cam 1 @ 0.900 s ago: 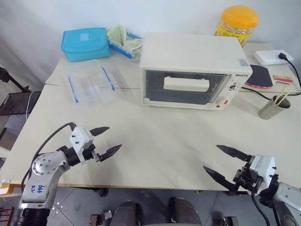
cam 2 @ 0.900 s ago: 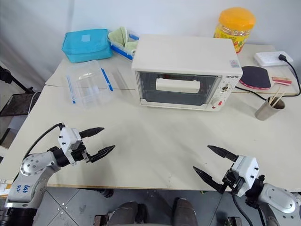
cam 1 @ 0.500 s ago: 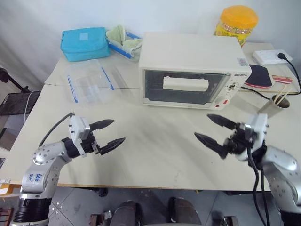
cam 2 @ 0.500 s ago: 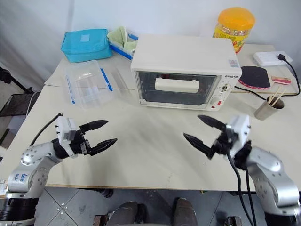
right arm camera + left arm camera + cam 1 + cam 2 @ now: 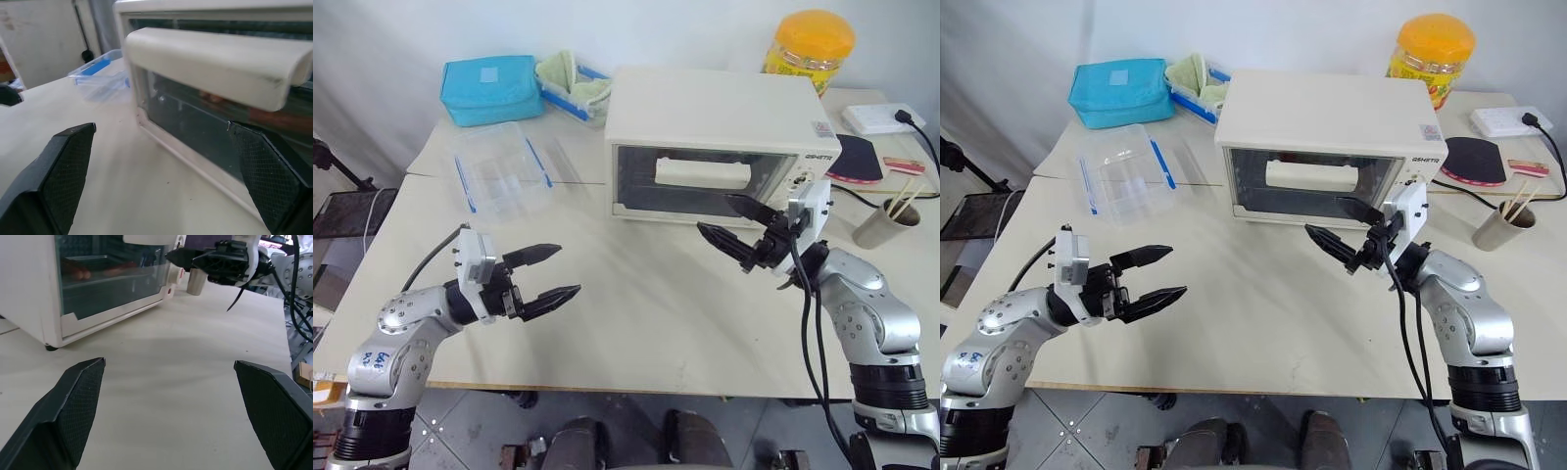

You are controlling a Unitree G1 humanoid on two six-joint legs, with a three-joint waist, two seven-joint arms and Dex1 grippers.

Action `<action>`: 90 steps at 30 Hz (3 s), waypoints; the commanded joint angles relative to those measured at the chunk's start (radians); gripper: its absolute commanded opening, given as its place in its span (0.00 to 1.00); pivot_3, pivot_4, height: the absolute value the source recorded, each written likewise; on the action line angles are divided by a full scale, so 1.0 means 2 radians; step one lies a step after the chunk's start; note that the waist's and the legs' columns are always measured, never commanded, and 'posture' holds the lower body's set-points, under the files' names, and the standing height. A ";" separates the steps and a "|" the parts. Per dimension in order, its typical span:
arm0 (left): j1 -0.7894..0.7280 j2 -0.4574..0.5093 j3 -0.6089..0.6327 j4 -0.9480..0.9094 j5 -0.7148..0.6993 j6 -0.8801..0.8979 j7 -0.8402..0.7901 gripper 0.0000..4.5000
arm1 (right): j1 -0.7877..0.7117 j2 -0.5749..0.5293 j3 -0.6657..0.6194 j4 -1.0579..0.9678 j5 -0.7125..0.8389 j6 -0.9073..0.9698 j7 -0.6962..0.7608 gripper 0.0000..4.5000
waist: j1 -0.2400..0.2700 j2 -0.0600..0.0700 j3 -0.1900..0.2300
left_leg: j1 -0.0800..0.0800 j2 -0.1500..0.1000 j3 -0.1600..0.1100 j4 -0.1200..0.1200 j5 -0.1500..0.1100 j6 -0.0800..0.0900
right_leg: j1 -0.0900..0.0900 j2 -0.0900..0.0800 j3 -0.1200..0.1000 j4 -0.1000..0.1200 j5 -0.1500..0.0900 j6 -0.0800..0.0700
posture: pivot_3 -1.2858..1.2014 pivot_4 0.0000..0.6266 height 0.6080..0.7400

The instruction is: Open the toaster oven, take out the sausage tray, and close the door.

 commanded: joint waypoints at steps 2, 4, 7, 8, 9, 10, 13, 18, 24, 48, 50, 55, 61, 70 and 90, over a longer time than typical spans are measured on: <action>0.005 -0.003 0.005 -0.021 -0.016 0.004 -0.001 0.99 | 0.008 -0.005 -0.017 -0.004 -0.006 -0.012 0.010 1.00 | 0.000 0.000 0.000 | 0.000 0.000 0.000 0.000 0.000 0.000 | 0.000 0.000 0.000 0.000 0.000 0.000 | 0.52 0.24 1.00; 0.002 -0.004 0.005 -0.020 -0.019 0.007 -0.003 0.99 | 0.000 -0.001 -0.024 0.013 -0.014 -0.029 0.008 1.00 | 0.000 0.000 0.000 | 0.000 0.000 0.000 0.000 0.000 0.000 | 0.000 0.000 0.000 0.000 0.000 0.000 | 0.52 0.24 1.00; -0.001 -0.002 0.002 -0.017 -0.024 0.014 -0.011 0.99 | -0.014 0.005 -0.027 0.033 -0.022 -0.053 0.013 1.00 | -0.001 0.000 0.000 | 0.000 0.000 0.000 0.000 0.000 0.000 | 0.000 0.000 0.000 0.000 0.000 0.000 | 0.52 0.24 1.00; -0.001 0.000 0.001 -0.017 -0.029 0.020 -0.014 0.99 | -0.016 0.007 -0.026 0.036 -0.021 -0.056 0.021 1.00 | -0.001 0.000 0.000 | 0.000 0.000 0.000 0.000 0.000 0.000 | 0.000 0.000 0.000 0.000 0.000 0.000 | 0.52 0.24 1.00; -0.001 0.001 0.001 -0.018 -0.038 0.029 -0.016 0.99 | -0.018 0.009 -0.024 0.036 -0.020 -0.060 0.029 1.00 | -0.001 0.000 0.000 | 0.000 0.000 0.000 0.000 0.000 0.000 | 0.000 0.000 0.000 0.000 0.000 0.000 | 0.52 0.24 1.00; -0.003 0.001 0.002 -0.018 -0.044 0.035 -0.017 0.99 | -0.020 0.011 -0.022 0.039 -0.023 -0.066 0.031 1.00 | -0.001 0.000 0.000 | 0.000 0.000 0.000 0.000 0.000 0.000 | 0.000 0.000 0.000 0.000 0.000 0.000 | 0.52 0.24 1.00; -0.004 0.001 0.003 -0.019 -0.044 0.039 -0.019 0.99 | -0.028 0.021 -0.020 0.044 -0.028 -0.084 0.039 1.00 | -0.001 0.000 0.000 | 0.000 0.000 0.000 0.000 0.000 0.000 | 0.000 0.000 0.000 0.000 0.000 0.000 | 0.52 0.24 1.00; -0.004 -0.001 0.004 -0.017 -0.042 0.039 -0.019 0.99 | -0.027 0.023 -0.017 0.034 -0.030 -0.104 0.065 1.00 | -0.001 0.000 0.000 | 0.000 0.000 0.000 0.000 0.000 0.000 | 0.000 0.000 0.000 0.000 0.000 0.000 | 0.52 0.24 1.00; 0.000 -0.006 0.004 -0.014 -0.036 0.032 -0.015 0.99 | -0.005 0.018 -0.014 0.007 -0.027 -0.102 0.085 1.00 | -0.001 0.000 0.000 | 0.000 0.000 0.000 0.000 0.000 0.000 | 0.000 0.000 0.000 0.000 0.000 0.000 | 0.52 0.24 1.00; -0.009 -0.017 0.005 -0.014 -0.035 0.029 -0.008 0.99 | -0.059 0.014 -0.019 0.094 -0.047 -0.129 0.127 1.00 | -0.001 0.000 0.000 | 0.000 0.000 0.000 0.000 0.000 0.000 | 0.000 0.000 0.000 0.000 0.000 0.000 | 0.52 0.24 1.00; -0.010 -0.018 0.006 -0.014 -0.035 0.029 -0.004 0.99 | -0.047 0.006 -0.012 0.076 -0.045 -0.120 0.143 1.00 | -0.001 0.000 0.000 | 0.000 0.000 0.000 0.000 0.000 0.000 | 0.000 0.000 0.000 0.000 0.000 0.000 | 0.52 0.24 1.00; -0.031 -0.024 0.007 0.004 -0.034 0.033 0.011 0.99 | -0.008 -0.015 0.003 0.026 -0.052 -0.124 0.174 1.00 | -0.001 0.000 0.000 | 0.000 0.000 0.000 0.000 0.000 0.000 | 0.000 0.000 0.000 0.000 0.000 0.000 | 0.52 0.24 1.00; -0.097 -0.043 0.014 0.064 -0.023 0.013 0.037 0.95 | 0.020 -0.024 0.009 0.012 -0.076 -0.153 0.180 1.00 | 0.000 0.000 0.000 | 0.000 0.000 0.000 0.000 0.000 0.000 | 0.000 0.000 0.000 0.000 0.000 0.000 | 0.52 0.24 1.00; -0.253 -0.125 -0.029 0.245 0.065 -0.091 0.061 0.36 | 0.023 -0.024 0.012 0.028 -0.099 -0.184 0.176 1.00 | 0.001 -0.001 0.000 | 0.000 0.000 0.000 0.000 0.000 0.000 | 0.000 0.000 -0.002 0.000 0.000 0.000 | 0.52 0.24 1.00; -0.273 -0.196 -0.118 0.304 0.124 -0.115 -0.022 0.01 | 0.175 -0.039 -0.076 -0.015 -0.111 -0.208 0.111 1.00 | 0.016 -0.002 0.001 | -0.001 -0.001 0.000 0.001 0.000 0.000 | 0.001 -0.001 -0.006 0.000 0.000 0.001 | 0.52 0.24 1.00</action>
